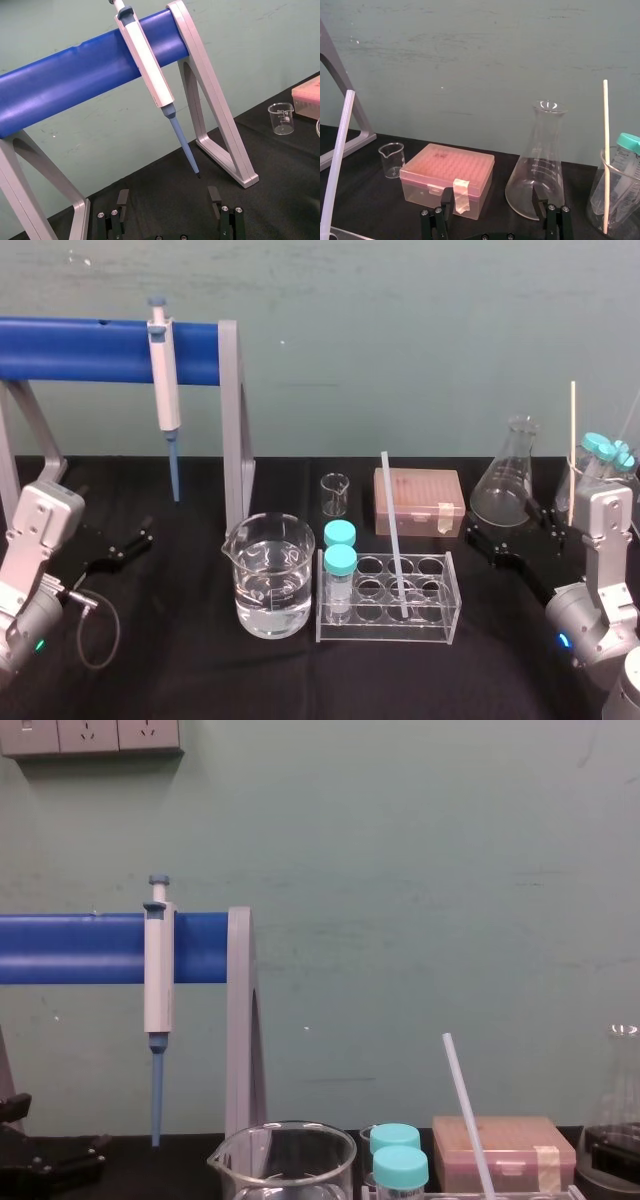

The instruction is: Pick up the stirring rod with one hand, then place it down.

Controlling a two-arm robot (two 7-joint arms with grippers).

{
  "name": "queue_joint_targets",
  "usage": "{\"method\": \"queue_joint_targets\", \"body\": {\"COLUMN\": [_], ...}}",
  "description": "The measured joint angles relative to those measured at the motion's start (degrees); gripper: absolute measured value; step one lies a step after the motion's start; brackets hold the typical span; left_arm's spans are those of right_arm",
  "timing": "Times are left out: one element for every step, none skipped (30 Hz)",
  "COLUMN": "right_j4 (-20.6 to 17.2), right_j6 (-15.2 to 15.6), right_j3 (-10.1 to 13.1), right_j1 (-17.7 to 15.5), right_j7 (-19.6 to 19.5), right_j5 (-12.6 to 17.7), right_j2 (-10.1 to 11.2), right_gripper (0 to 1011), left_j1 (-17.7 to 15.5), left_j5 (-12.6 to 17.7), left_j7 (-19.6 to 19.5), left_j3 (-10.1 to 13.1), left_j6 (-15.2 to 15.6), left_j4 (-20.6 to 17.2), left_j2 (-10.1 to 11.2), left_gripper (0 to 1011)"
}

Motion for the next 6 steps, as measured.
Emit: {"method": "queue_joint_targets", "body": {"right_j4": [-0.02,-0.04,-0.06,-0.06,-0.08,-0.1], "right_j6": [-0.01,-0.04,-0.05,-0.05,-0.07,-0.09], "right_j3": [0.0,0.0,0.0,0.0,0.0,0.0], "right_j1": [0.0,-0.01,-0.01,-0.01,-0.02,-0.03], "right_j7": [-0.02,-0.04,-0.05,-0.05,-0.06,-0.07], "right_j5": [0.0,0.0,0.0,0.0,0.0,0.0], "right_j2": [0.0,0.01,0.01,0.01,0.02,0.02], "right_gripper": [1003,1003,1003,1003,1003,1003], "left_j1": [0.0,0.0,0.0,0.0,0.0,0.0], "left_j5": [0.0,0.0,0.0,0.0,0.0,0.0], "left_j7": [0.0,0.0,0.0,0.0,0.0,0.0], "left_j3": [0.0,0.0,0.0,0.0,0.0,0.0], "left_j6": [0.0,0.0,0.0,0.0,0.0,0.0], "left_j4": [0.0,0.0,0.0,0.0,0.0,0.0], "left_j2": [0.0,0.0,0.0,0.0,0.0,0.0], "left_gripper": [1000,1000,1000,1000,1000,1000]}}
